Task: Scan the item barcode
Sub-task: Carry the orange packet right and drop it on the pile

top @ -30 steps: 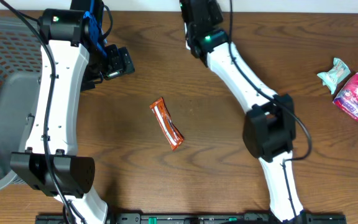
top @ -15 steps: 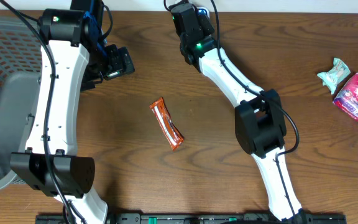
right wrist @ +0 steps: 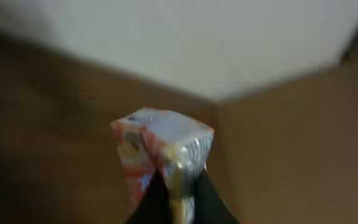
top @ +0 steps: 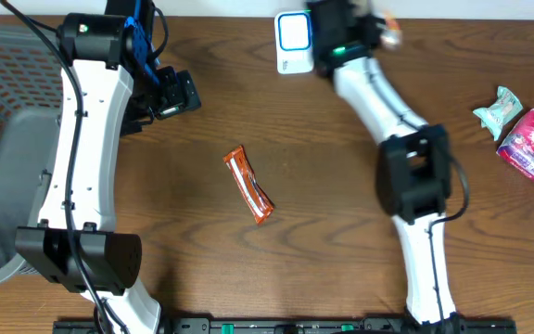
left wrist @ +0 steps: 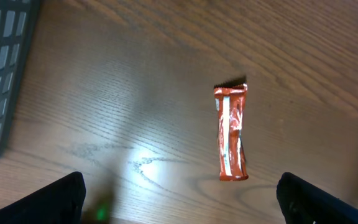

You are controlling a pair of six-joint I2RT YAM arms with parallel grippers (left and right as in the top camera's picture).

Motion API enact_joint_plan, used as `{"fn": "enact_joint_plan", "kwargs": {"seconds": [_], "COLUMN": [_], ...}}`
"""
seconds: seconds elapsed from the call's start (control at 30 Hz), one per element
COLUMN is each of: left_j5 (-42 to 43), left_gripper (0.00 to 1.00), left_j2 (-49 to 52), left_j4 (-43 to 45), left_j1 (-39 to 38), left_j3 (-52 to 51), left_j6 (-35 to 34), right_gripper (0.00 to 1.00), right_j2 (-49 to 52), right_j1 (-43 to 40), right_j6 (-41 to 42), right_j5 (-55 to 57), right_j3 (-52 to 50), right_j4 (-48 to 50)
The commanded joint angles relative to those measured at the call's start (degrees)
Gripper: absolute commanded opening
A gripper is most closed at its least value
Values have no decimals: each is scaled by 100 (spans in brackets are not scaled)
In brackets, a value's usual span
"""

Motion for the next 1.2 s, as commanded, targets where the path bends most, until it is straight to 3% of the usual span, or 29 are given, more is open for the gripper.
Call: {"fn": "enact_joint_plan", "kwargs": {"seconds": [0.0, 0.17, 0.4, 0.47, 0.57, 0.67, 0.8, 1.17], "left_j5": [-33, -33, -33, -33, -33, -33, -33, -33], "left_gripper": [98, 98, 98, 98, 98, 98, 98, 98], "left_j2": [48, 48, 48, 48, 48, 48, 48, 48], "left_j4": [-31, -31, -33, -31, -33, -31, -33, -31], "left_j1": [20, 20, 20, 20, 20, 20, 20, 20], "left_j3": [11, 11, 11, 11, 11, 11, 11, 11], "left_j6": [-11, -11, -11, -11, -11, -11, -11, -11], "right_gripper": [1, 1, 3, 15, 24, 67, 99, 99], "right_j2": [-72, -70, -72, -70, -70, -70, -87, -1679], "right_j1": [-793, -1556, -2332, -2463, -2636, -2780, -2813, -2168], "right_j6": [841, 2262, 2990, 3038, 3049, 3211, 3322, 4024], "right_j5": [822, 415, -267, -514, -1086, -1565, -1790, -2135], "right_j3": [33, 33, 33, 33, 33, 33, 33, 35], "right_j4": [-1095, -2765, -3585, -3683, -3801, -3947, -4177, -4295]}}
